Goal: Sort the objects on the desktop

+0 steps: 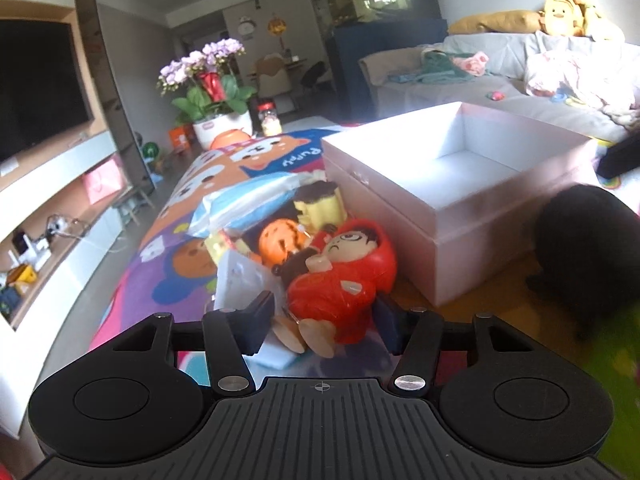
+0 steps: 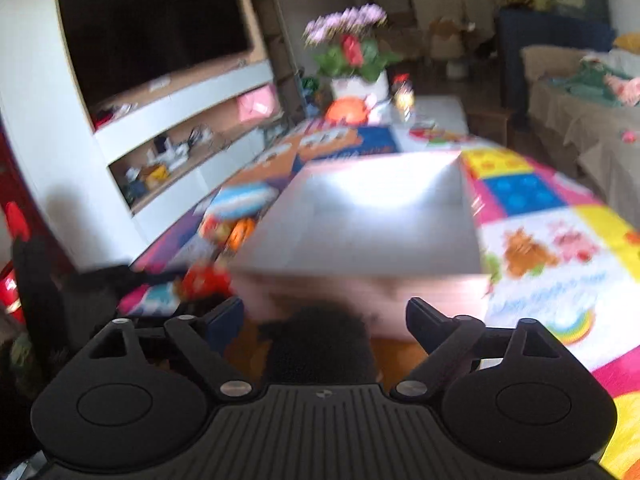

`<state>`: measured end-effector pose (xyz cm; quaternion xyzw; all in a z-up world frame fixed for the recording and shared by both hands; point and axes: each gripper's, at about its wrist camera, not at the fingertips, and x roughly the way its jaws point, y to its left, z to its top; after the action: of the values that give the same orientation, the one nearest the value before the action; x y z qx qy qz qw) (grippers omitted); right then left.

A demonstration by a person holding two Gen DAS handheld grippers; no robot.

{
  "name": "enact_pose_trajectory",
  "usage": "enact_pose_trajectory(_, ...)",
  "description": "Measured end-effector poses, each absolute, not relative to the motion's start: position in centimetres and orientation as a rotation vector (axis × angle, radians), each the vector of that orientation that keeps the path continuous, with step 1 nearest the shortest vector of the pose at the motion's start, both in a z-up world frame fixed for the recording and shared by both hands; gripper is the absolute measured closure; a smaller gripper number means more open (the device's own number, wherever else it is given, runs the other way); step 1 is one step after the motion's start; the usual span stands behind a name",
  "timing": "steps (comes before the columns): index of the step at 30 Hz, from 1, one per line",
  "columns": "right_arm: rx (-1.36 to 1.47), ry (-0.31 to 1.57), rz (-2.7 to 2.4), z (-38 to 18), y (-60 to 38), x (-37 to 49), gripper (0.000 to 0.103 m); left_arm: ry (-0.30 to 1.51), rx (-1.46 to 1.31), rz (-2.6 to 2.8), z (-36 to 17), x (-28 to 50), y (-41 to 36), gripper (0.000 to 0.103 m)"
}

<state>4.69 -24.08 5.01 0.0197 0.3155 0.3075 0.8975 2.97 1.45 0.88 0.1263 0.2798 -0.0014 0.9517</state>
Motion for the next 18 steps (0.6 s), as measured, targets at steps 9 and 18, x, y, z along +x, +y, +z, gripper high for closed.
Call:
enact_pose_trajectory(9, 0.199, 0.68, 0.444, 3.3, -27.1, 10.2, 0.0, 0.627, 0.12, -0.202, 1.7, -2.0, 1.0, 0.024)
enact_pose_trajectory(18, 0.276, 0.757, 0.619, 2.8, -24.0, 11.3, 0.0, 0.567, 0.058, -0.129, 2.8, -0.6, 1.7, 0.007)
